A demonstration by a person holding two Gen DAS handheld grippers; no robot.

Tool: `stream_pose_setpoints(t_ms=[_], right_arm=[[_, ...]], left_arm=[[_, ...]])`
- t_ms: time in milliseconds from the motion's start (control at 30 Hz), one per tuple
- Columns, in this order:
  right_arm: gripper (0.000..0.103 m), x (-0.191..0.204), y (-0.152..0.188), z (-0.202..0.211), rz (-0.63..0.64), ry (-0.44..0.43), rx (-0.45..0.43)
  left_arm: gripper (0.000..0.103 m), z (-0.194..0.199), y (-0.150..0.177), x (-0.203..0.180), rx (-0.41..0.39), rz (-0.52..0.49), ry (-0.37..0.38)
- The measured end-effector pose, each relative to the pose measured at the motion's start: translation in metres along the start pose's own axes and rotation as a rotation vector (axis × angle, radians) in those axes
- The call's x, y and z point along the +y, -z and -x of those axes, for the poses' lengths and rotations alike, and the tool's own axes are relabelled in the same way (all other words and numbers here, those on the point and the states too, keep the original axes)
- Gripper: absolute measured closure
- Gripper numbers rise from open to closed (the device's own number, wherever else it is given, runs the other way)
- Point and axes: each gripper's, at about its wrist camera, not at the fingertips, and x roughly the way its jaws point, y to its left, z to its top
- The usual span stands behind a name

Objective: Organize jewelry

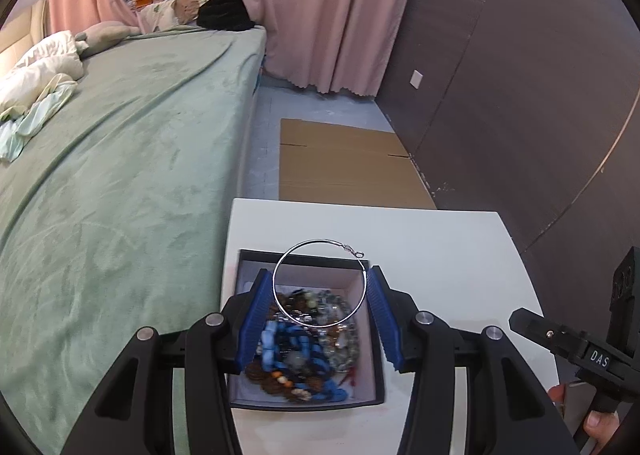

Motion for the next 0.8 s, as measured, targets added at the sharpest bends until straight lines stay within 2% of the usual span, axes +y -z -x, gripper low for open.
stream_pose_setpoints(t_ms=[200,233,267,300,633,800], right_arm=[[0.005,0.008,0.001,-0.009,0.005,-0.002,0.016],[0.005,0.01,0.002,-0.011,0.01,-0.002,0.019],[0.005,0.011,0.002,-0.012,0.013,-0.002,0.021],[0.005,0.012,0.003,-0.013,0.016,-0.001,0.023],[0.005,0.015,0.013,-0.002,0.035,-0.017,0.014],[0.005,0.015,0.02,0.011,0.045,-0.023,-0.004]], left_arm=[[0.053,-0.006,-0.003,0.019,0.015,0.043,-0.008],[0.05,-0.007,-0.004,0.02,0.016,0.048,-0.008],[0.041,-0.006,-0.005,0.023,0.013,0.056,-0.006],[0.036,-0.004,-0.006,0.025,0.005,0.061,-0.002],[0.034,0.019,0.001,0.031,-0.019,0.086,0.004],[0.026,0.041,0.009,0.035,-0.057,0.092,-0.016]])
